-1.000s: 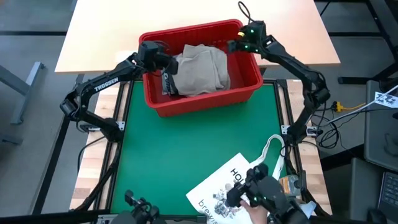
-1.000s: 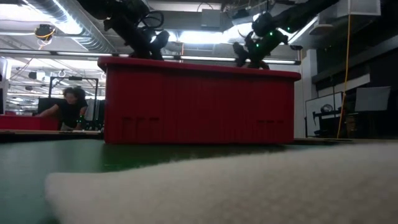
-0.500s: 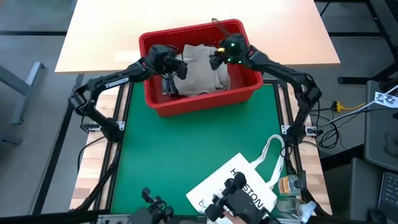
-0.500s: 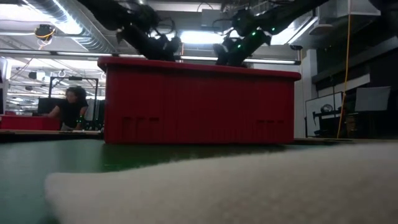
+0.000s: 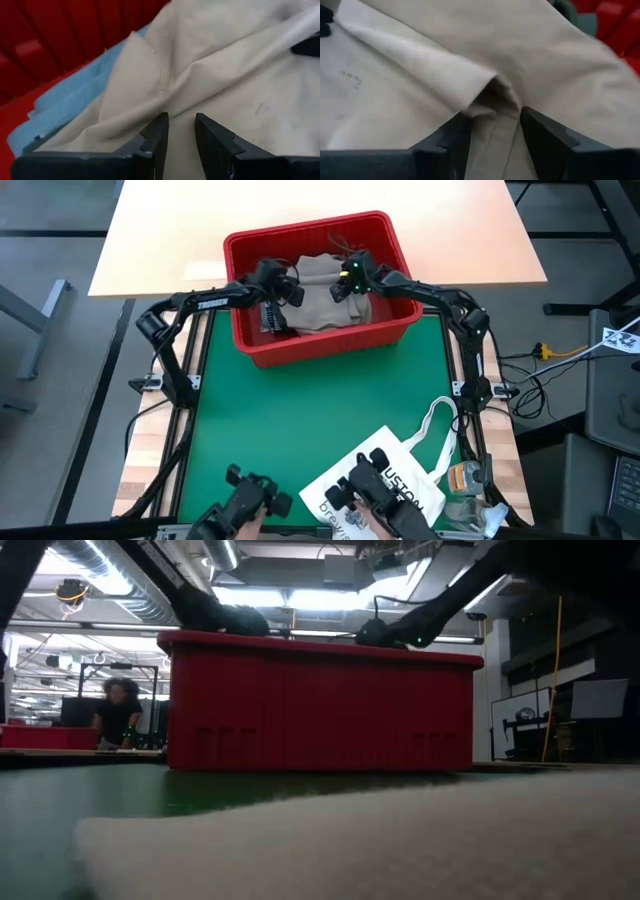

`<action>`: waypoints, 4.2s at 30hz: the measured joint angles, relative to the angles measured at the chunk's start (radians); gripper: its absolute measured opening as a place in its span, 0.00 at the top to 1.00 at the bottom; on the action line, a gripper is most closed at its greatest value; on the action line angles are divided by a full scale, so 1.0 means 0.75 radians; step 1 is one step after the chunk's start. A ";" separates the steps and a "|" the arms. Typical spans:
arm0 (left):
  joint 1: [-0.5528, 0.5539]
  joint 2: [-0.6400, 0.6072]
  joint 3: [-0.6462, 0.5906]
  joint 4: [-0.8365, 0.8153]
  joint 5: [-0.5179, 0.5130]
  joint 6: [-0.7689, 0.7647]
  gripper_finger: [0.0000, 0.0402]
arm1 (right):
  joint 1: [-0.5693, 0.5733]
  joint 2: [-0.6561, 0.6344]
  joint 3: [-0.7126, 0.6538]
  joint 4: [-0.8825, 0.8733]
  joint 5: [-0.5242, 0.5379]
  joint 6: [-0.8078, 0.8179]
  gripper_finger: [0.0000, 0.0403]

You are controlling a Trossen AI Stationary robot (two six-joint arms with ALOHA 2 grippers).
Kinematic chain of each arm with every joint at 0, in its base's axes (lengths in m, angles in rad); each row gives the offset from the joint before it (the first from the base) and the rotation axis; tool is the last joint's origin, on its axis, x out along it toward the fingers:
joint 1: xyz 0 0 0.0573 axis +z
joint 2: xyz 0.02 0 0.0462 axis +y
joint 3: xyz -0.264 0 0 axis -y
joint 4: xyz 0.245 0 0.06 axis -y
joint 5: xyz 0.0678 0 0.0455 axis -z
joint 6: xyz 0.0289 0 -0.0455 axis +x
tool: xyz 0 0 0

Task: Fold Laundry from Bin
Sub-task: Put the stacked clothes into the red bin, then return to Home Position

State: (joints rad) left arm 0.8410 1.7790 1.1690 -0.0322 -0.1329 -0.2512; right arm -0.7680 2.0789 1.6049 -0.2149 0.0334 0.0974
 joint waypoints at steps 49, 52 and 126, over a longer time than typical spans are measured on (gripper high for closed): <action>-0.282 -0.268 -0.006 -0.433 0.086 0.209 0.77 | 0.221 -0.183 -0.003 -0.481 -0.132 -0.212 0.56; -0.288 -0.269 -0.037 -0.423 0.086 0.202 0.77 | 0.221 -0.131 -0.003 -0.484 -0.118 -0.213 0.56; -0.531 -1.159 -0.081 -0.710 0.086 0.303 0.98 | 0.273 -0.810 0.248 -0.436 -0.169 -0.207 0.98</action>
State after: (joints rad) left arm 0.4426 0.9098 1.1080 -0.5648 -0.0681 -0.0242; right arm -0.5633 1.4713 1.7908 -0.5419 -0.0936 -0.0578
